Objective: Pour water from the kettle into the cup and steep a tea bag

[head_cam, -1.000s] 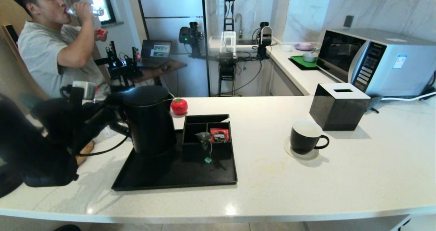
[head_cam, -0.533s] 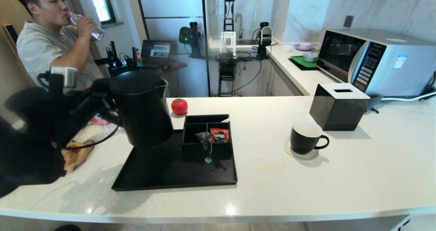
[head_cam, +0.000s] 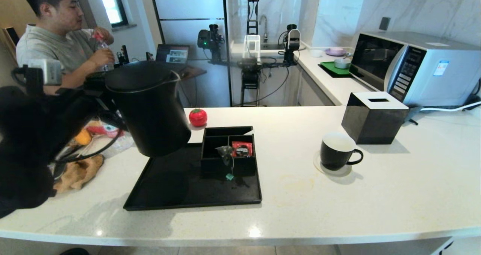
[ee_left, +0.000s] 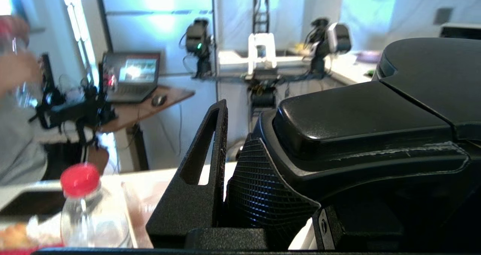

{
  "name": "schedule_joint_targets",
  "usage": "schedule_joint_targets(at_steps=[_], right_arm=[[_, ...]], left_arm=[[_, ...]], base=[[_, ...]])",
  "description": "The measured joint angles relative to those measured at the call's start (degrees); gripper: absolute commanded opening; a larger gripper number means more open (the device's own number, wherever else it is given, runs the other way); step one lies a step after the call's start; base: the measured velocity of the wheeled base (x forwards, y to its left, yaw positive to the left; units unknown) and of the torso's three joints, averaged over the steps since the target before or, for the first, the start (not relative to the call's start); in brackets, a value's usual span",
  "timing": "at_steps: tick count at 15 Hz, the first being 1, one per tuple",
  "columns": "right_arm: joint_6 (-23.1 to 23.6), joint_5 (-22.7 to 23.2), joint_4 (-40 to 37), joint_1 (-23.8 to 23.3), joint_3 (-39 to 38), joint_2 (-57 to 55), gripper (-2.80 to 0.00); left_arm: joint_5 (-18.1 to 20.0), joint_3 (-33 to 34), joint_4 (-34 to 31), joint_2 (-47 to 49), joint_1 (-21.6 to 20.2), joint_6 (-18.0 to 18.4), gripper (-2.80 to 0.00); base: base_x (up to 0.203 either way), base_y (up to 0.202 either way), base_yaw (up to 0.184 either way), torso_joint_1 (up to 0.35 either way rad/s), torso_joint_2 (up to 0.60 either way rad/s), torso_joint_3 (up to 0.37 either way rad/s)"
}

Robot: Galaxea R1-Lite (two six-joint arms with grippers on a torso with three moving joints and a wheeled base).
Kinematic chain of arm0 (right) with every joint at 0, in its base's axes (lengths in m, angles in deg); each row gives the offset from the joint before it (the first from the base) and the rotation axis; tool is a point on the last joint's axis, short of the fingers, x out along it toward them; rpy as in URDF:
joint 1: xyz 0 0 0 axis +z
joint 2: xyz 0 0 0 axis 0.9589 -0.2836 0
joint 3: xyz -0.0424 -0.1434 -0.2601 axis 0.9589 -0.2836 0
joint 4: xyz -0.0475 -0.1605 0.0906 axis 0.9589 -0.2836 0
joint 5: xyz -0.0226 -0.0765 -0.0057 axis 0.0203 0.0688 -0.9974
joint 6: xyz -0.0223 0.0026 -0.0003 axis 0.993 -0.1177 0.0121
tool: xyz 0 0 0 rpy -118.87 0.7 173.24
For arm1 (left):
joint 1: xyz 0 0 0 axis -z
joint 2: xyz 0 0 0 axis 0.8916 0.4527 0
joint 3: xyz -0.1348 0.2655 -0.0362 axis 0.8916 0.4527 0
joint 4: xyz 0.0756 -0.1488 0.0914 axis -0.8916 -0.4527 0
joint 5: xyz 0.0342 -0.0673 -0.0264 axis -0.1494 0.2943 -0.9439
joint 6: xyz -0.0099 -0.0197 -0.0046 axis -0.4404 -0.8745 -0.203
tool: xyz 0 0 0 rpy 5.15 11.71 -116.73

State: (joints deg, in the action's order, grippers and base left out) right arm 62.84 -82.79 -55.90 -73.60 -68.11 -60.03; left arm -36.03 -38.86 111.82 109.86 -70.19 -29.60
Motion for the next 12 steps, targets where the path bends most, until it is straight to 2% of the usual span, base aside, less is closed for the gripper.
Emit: schedule_joint_targets(at_steps=[5, 8, 12], right_arm=[[0.0, 0.0, 0.0, 0.0, 0.0, 0.0, -2.8], [0.0, 0.0, 0.0, 0.0, 0.0, 0.0, -2.8], [0.0, 0.0, 0.0, 0.0, 0.0, 0.0, -2.8]], left_arm=[[0.0, -1.0, 0.0, -1.6, 3.8, 0.0, -2.8], [0.1, -3.8, -0.4, -2.0, 6.6, -0.1, -2.8], [0.0, -8.4, -5.1, -2.2, 10.7, 0.1, -2.8]], base=[[0.0, 0.0, 0.0, 0.0, 0.0, 0.0], [0.0, 0.0, 0.0, 0.0, 0.0, 0.0], [0.0, 0.0, 0.0, 0.0, 0.0, 0.0]])
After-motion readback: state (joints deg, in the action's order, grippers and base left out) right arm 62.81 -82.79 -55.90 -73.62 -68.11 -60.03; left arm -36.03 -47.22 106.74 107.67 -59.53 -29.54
